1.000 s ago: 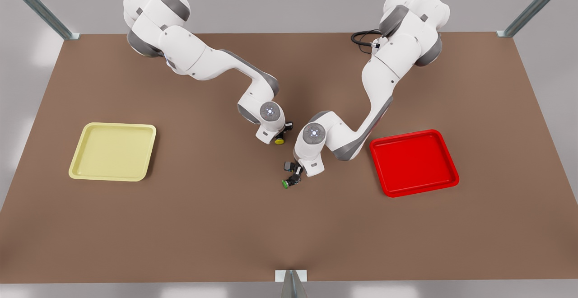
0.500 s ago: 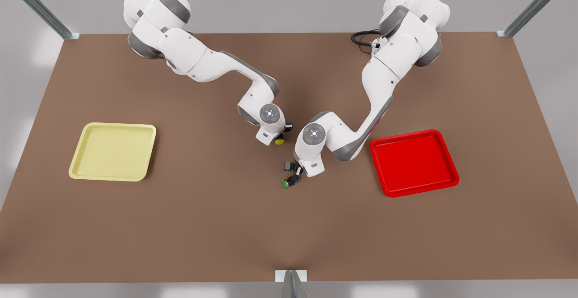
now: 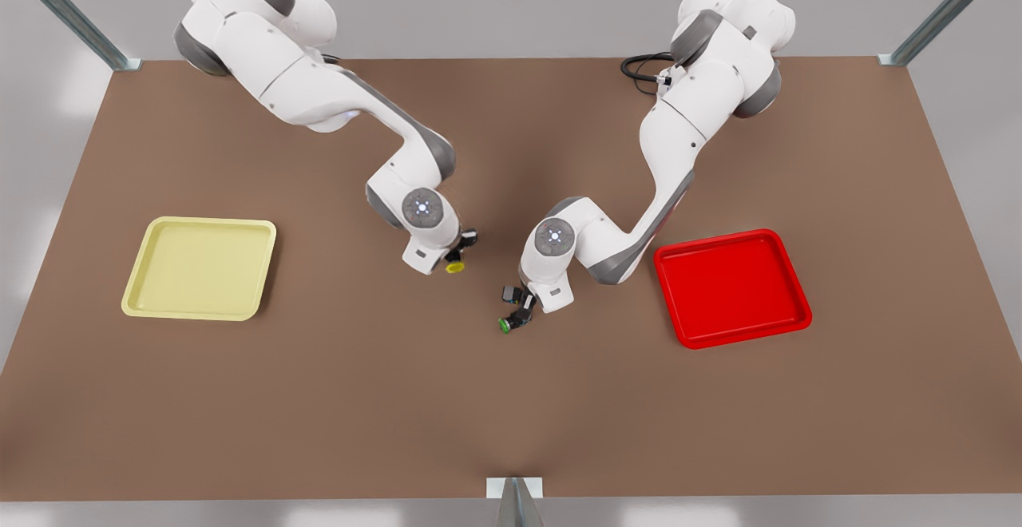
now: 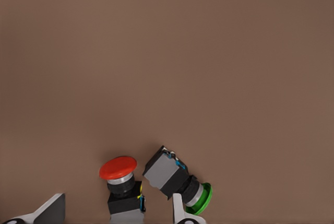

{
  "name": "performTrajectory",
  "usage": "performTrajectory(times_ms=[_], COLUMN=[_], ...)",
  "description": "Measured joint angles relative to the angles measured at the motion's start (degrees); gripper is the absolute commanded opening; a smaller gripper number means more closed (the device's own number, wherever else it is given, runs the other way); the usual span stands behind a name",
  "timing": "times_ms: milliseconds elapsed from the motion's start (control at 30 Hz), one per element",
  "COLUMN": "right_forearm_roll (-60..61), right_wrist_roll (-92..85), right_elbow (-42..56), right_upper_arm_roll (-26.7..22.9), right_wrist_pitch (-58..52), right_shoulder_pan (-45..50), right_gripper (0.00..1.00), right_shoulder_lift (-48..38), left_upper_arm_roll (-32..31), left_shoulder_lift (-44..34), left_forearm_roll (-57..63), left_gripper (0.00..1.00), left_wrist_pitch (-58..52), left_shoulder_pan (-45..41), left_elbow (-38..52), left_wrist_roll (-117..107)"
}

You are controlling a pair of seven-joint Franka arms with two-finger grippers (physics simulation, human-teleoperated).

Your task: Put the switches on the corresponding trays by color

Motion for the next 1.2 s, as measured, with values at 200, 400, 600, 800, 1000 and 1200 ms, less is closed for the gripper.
performTrajectory(times_ms=[200, 400, 600, 800, 1000, 1200], right_forearm_roll=[1.02, -4.51, -7.47, -6.36, 10.08, 12.20], right_wrist_roll=[-35.52, -44.90, -42.91, -43.66, -35.93, -30.92], right_elbow=[-19.59, -26.94, -26.39, -25.16, 8.53, -12.94], right_upper_arm_roll=[6.48, -8.13, -13.10, -8.81, -32.78, -40.78], right_wrist_pitch=[-6.21, 6.96, 10.72, 7.10, -30.77, -20.75], right_shoulder_pan=[-34.65, -45.05, -44.28, -43.65, -1.76, 7.67], right_gripper=[0.49, 0.50, 1.00, 1.00, 1.00, 1.00], right_shoulder_lift=[-22.70, -21.92, -17.84, -23.45, -28.36, -54.68], left_upper_arm_roll=[-1.40, -1.49, -1.43, -1.41, -1.28, -1.28], left_shoulder_lift=[-0.99, 3.26, 7.74, 7.38, 7.48, 8.44], left_forearm_roll=[-0.10, 2.15, 6.37, 8.94, 9.67, 10.45], left_gripper=[0.99, 0.99, 0.98, 0.88, 0.85, 0.78], left_wrist_pitch=[-2.83, -0.50, -1.11, -3.16, -4.54, -3.73], left_shoulder_pan=[-1.65, -3.28, -5.39, -5.17, -5.55, -5.62], left_elbow=[-1.55, 0.32, 7.65, 6.46, 6.65, 7.23], left_wrist_roll=[-7.04, -14.04, -21.48, -18.96, -18.90, -18.99])
